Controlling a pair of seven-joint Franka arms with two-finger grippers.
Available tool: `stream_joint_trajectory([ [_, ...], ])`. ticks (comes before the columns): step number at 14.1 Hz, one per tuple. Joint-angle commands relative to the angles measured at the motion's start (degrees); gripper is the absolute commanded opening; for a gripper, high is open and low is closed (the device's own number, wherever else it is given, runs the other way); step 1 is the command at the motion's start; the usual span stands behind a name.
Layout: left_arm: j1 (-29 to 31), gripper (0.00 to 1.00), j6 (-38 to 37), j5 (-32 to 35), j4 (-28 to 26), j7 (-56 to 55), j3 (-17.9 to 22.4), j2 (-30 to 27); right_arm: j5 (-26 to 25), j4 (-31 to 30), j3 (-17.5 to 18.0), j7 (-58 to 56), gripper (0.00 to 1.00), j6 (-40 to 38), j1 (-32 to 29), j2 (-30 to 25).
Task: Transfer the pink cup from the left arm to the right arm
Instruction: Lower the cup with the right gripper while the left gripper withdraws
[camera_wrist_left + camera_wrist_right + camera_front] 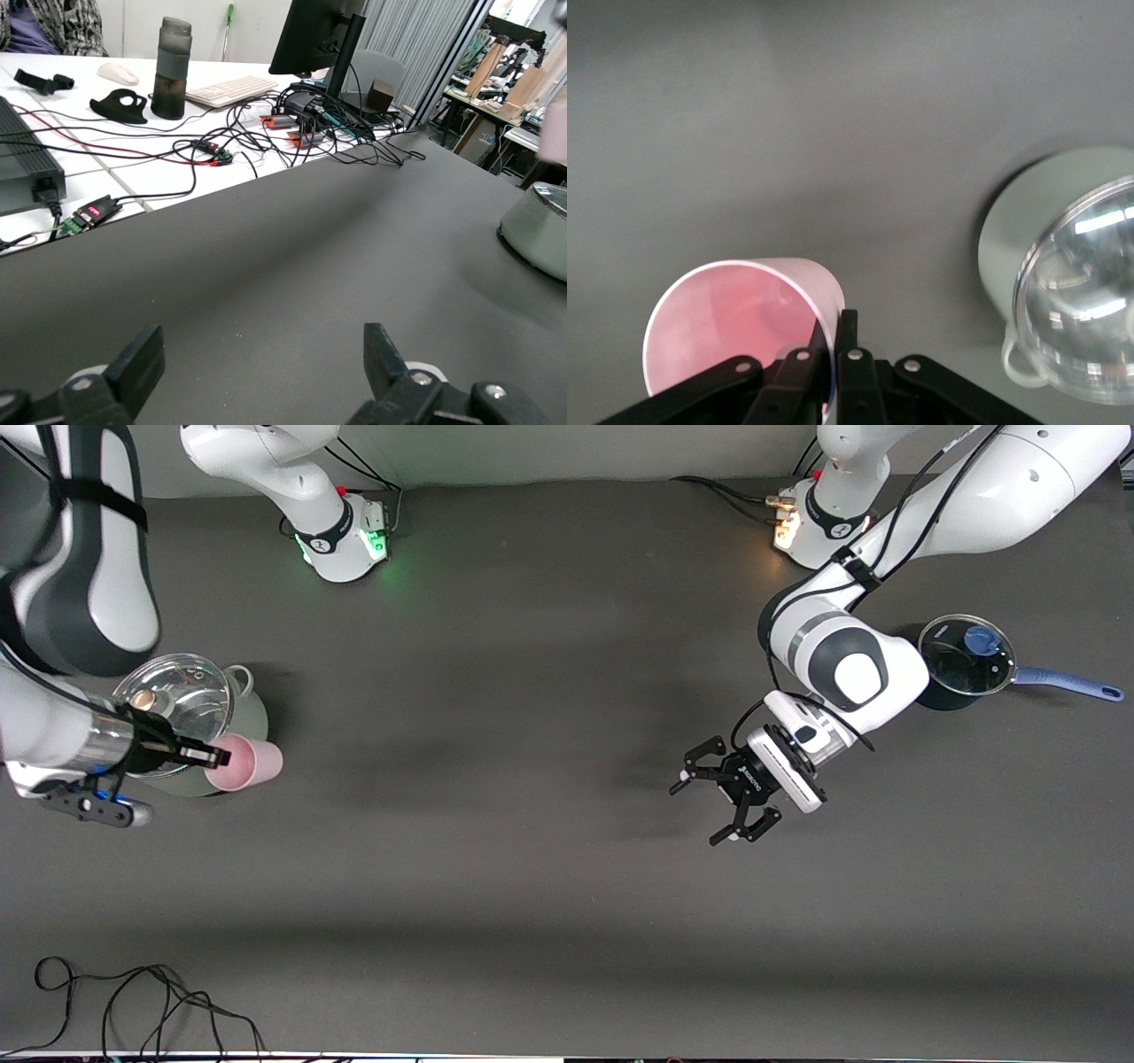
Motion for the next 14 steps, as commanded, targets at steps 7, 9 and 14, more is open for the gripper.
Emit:
stream_joint_trajectory([
  [7, 0.08, 1.0, -6.19, 12.02, 0.17, -34.31, -0.74, -0.8, -1.06, -32.58, -1.55, -4.2, 0.0, 39.34, 4.6, -1.84],
  [9, 0.52, 1.0, -10.05, 22.37, 0.0, -46.34, -0.3, -1.06, -0.44, -33.74, -1.55, -4.11, 0.0, 43.58, 6.01, 0.36],
  [14, 1.84, 1.0, -22.6, 38.67, -0.79, -64.74, 4.6, -7.63, -0.44, -33.66, -1.55, -4.11, 0.33, 44.56, 5.93, 1.6],
])
